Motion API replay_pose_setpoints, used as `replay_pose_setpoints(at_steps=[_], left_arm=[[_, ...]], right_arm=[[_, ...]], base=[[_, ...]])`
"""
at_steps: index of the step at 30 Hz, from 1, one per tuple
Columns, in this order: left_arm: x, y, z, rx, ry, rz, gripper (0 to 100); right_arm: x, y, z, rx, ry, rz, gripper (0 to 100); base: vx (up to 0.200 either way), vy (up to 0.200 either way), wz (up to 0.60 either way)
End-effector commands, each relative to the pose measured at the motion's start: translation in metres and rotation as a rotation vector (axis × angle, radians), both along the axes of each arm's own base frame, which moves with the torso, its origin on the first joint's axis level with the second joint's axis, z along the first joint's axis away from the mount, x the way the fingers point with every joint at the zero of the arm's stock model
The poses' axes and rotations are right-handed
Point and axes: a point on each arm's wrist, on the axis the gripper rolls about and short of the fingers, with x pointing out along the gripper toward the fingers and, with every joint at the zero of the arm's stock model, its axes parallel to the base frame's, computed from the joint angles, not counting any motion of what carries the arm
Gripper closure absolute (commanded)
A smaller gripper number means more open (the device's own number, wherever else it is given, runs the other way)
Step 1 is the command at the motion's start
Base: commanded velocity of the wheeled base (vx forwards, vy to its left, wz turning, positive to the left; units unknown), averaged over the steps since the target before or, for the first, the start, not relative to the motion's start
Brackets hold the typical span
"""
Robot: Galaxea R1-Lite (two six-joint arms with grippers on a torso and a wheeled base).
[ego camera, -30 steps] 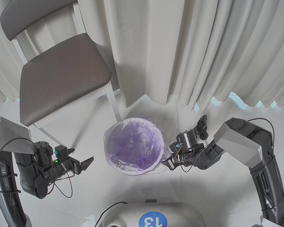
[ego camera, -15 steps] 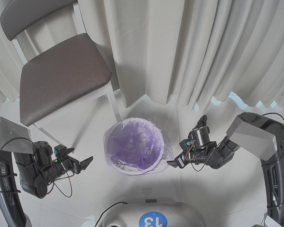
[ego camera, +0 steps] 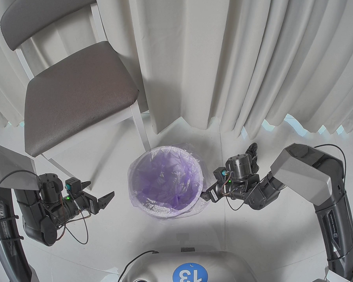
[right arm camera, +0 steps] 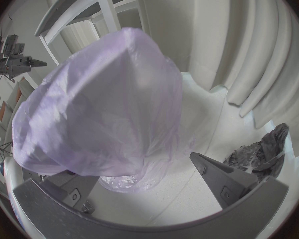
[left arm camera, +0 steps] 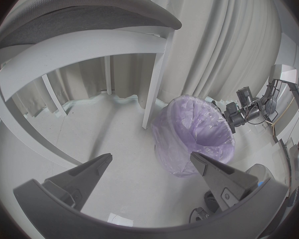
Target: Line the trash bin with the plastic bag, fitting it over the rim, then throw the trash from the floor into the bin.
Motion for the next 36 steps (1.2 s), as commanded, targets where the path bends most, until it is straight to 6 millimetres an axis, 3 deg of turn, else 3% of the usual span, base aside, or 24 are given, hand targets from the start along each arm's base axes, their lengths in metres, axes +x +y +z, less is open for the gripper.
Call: replay_pose_setpoints(at_steps=[1,7,9,12,16,21,23,24,29,30,33,36], left_arm=[[0.001,-0.002,0.000,0.002,-0.014,-0.006,0],[0.005,-0.001,-0.007,0.007,-0.003,-0.001,0],[0.007,-0.002,-0.011,0.005,0.006,0.002,0],[0.012,-0.003,-0.016,0.003,0.014,0.001,0],[0.016,-0.002,-0.027,0.010,0.036,0.025,0],[0.015,-0.010,-0.044,0.015,0.088,0.000,0],[0.019,-0.022,-0.058,0.019,0.113,-0.030,0],[0.019,-0.022,-0.058,0.019,0.113,-0.030,0],[0.049,-0.042,-0.085,0.006,0.084,0.030,0],[0.049,-0.042,-0.085,0.006,0.084,0.030,0],[0.054,-0.050,-0.102,0.022,0.095,0.013,0],[0.068,-0.053,-0.101,0.016,0.069,0.012,0]], right_arm=[[0.006,0.004,-0.015,-0.025,0.055,-0.001,0],[0.006,0.002,-0.016,-0.028,0.062,-0.004,0],[-0.003,-0.003,-0.018,-0.041,0.086,-0.002,0],[-0.014,-0.008,0.002,-0.031,0.063,0.001,0],[-0.046,-0.025,0.037,-0.030,0.067,0.009,0],[-0.069,-0.043,0.058,-0.029,0.063,-0.010,0],[-0.072,-0.065,0.076,-0.004,0.005,-0.060,0],[-0.072,-0.065,0.076,-0.004,0.005,-0.060,0],[-0.081,-0.105,0.122,0.040,-0.102,-0.158,0],[-0.081,-0.105,0.122,0.040,-0.102,-0.158,0],[-0.093,-0.133,0.139,0.077,-0.128,-0.179,0],[-0.101,-0.151,0.148,0.092,-0.150,-0.211,0]], base=[[0.000,0.000,0.00],[0.000,0.000,0.00],[0.000,0.000,0.00],[0.000,0.000,0.00],[0.000,0.000,0.00],[0.000,0.000,0.00],[0.000,0.000,0.00],[0.000,0.000,0.00],[0.000,0.000,0.00],[0.000,0.000,0.00],[0.000,0.000,0.00],[0.000,0.000,0.00]])
